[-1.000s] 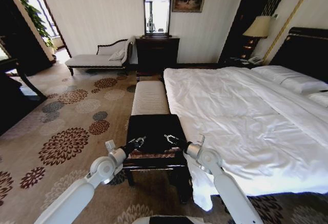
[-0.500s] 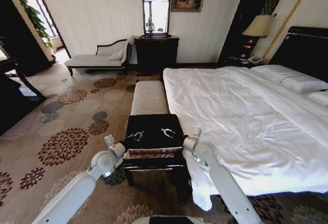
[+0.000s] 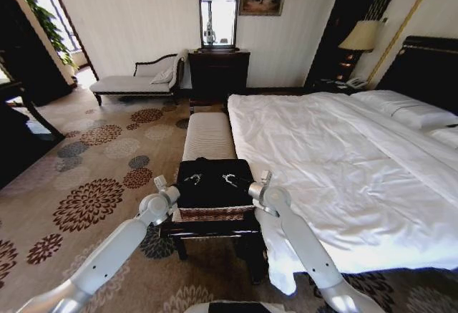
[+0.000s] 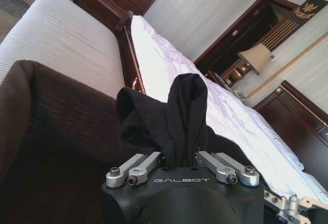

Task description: Fold the clothes on the bed and place them into the basket.

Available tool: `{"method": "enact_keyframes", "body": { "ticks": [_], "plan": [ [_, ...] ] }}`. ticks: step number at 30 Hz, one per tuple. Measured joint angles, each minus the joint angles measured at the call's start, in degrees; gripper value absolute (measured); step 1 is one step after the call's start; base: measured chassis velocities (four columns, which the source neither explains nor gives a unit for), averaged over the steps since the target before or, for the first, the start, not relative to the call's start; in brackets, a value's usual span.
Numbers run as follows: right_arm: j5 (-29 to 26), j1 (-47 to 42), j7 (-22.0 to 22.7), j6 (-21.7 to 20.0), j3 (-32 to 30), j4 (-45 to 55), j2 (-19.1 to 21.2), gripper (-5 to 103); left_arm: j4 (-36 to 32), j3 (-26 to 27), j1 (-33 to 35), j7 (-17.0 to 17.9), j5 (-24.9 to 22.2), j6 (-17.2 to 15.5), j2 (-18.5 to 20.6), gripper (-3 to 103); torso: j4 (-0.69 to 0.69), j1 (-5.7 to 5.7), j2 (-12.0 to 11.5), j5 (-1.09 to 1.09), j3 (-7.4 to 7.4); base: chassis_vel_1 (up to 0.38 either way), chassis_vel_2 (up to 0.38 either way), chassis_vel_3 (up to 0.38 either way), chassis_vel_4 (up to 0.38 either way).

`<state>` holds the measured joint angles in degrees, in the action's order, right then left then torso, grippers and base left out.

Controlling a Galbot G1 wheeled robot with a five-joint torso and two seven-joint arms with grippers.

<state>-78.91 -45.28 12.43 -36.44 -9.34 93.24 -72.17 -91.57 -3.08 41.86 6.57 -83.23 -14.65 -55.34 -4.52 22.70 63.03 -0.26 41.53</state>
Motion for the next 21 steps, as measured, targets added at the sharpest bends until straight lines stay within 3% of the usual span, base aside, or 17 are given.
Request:
{"method": "enact_keyframes", "body": {
  "ticks": [13,21],
  "plan": [
    [-1.4,7.6,6.7,-4.3,1.6,-9.1,-3.6,7,7.9,-4.7,-5.6,4.1,0.6,-1.5,-4.4,14,0.01,0.00,0.0,0.00,-0.01,0.000,0.000,0.000,0.000],
    [0.0,8.7,7.3,-5.1,2.1,-12.6,-4.3,7,11.1,-7.3,-8.4,5.3,-0.4,-3.1,-6.0,14,0.01,-0.02,0.0,0.00,-0.01,0.000,0.000,0.000,0.000]
  ]
}}
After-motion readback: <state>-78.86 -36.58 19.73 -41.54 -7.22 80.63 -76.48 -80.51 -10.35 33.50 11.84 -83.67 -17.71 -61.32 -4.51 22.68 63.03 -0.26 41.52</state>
